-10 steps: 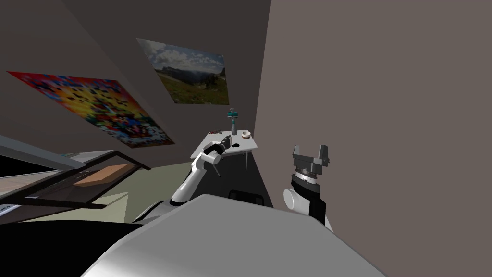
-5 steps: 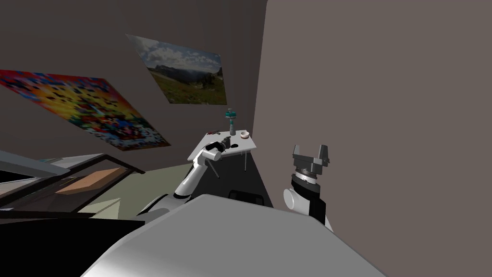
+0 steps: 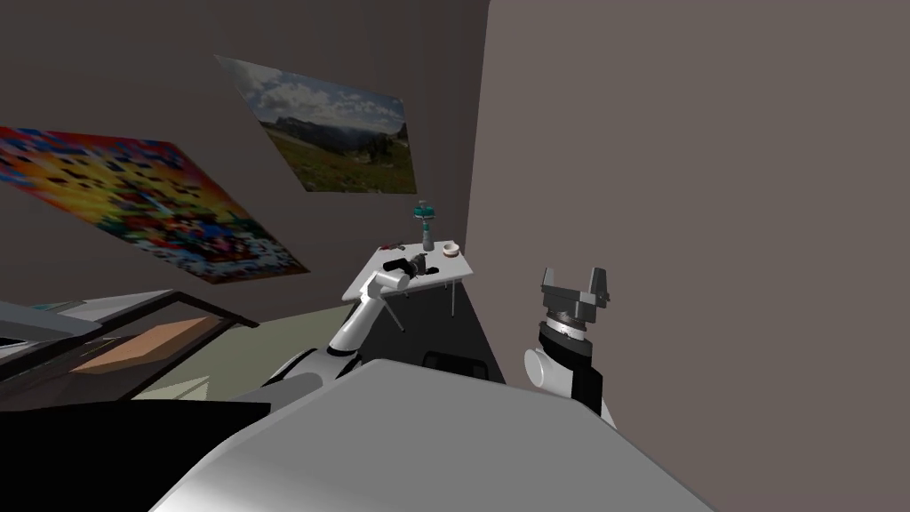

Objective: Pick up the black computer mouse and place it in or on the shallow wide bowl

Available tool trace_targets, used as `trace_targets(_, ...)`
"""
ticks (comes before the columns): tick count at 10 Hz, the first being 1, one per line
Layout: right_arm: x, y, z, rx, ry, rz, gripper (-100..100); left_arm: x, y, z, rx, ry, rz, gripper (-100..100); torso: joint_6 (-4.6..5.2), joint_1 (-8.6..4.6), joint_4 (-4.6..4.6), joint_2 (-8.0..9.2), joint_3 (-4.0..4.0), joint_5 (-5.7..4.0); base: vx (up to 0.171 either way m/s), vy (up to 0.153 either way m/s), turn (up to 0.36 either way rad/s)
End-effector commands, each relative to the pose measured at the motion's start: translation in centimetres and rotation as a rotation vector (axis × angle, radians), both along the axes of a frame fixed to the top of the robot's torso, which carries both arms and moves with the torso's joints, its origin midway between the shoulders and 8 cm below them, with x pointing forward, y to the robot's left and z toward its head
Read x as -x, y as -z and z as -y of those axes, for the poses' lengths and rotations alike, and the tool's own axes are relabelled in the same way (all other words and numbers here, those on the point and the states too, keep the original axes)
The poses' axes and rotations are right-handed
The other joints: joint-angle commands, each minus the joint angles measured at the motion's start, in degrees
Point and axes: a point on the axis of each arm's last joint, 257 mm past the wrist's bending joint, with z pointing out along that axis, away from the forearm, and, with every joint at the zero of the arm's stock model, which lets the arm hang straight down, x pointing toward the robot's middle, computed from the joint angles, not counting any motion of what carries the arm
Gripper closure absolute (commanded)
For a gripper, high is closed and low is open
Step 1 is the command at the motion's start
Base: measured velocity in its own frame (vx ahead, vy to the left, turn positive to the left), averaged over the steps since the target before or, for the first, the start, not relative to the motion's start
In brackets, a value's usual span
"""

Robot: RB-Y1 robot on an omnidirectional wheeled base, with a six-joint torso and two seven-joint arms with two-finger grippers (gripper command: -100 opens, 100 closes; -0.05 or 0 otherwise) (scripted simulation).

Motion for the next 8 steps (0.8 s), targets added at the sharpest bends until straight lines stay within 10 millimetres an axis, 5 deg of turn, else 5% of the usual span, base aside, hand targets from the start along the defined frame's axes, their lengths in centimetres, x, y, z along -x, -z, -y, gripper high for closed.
trace_targets(1,0.0,0.0,0.0,0.0,0.0,0.0,0,0.0,0.9,-0.2,0.006,-0.007,-0.05,-100,0.0,0.0,0.0,0.0,0.0,0.0,0.032,0.022,-0.072)
trace_targets(8,0.0,0.0,0.0,0.0,0.0,0.0,0,-0.3,2.3,-0.4,0.042,-0.028,-0.184,-100,-0.03,0.01,-0.01,-0.02,-0.02,0.01,0.026,0.017,-0.042)
